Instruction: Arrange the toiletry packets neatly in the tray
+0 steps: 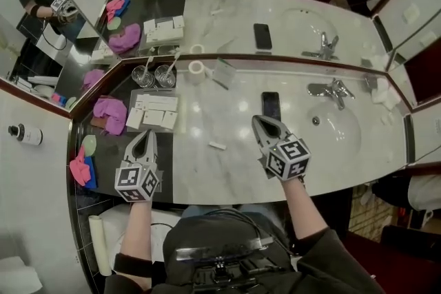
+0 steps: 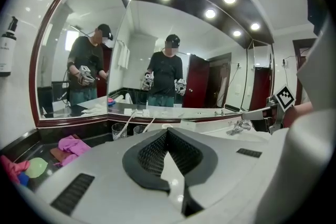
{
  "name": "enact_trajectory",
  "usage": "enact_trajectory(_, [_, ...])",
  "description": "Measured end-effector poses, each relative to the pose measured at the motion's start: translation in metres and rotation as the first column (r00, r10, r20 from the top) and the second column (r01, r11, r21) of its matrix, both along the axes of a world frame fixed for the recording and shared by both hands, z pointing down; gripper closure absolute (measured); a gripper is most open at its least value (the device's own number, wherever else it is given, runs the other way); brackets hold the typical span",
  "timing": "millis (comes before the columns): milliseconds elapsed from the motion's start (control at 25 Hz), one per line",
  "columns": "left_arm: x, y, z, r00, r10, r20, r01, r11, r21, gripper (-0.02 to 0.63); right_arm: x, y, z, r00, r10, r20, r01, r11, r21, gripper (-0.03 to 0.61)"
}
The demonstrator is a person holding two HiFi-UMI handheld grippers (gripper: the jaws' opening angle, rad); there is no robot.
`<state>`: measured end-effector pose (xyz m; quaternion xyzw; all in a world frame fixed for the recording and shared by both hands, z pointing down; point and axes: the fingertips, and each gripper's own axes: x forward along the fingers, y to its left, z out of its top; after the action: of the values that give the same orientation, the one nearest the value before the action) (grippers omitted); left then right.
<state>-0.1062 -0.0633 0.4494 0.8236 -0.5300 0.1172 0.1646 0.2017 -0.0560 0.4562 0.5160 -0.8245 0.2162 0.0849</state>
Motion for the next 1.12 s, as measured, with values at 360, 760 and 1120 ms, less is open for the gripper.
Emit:
enact_trajectory(360, [0.006, 0.005, 0.007, 0.999, 0.014, -0.044, -0.015, 0.999, -0.031, 0.614, 0.022, 0.010, 0.000, 0.999, 0.050, -0.004, -0.050, 0.999, 0.005, 0.565])
enact_trajectory(760, [0.014, -0.001, 0.050, 0.995, 0.062, 0.081, -0.050, 0.988, -0.143, 0.432, 0.015, 0.012, 0.004, 1.000, 0.021, -0.022, -0.022, 1.000, -0.010, 0.564])
enact_trajectory(1120, [0.030, -0.041, 0.140, 0.907, 0.338, 0.252, -0.212, 0.883, -0.419, 0.305, 0.000, 0.020, 0.027, 0.997, -0.005, -0.071, 0.001, 0.999, -0.052, 0.563])
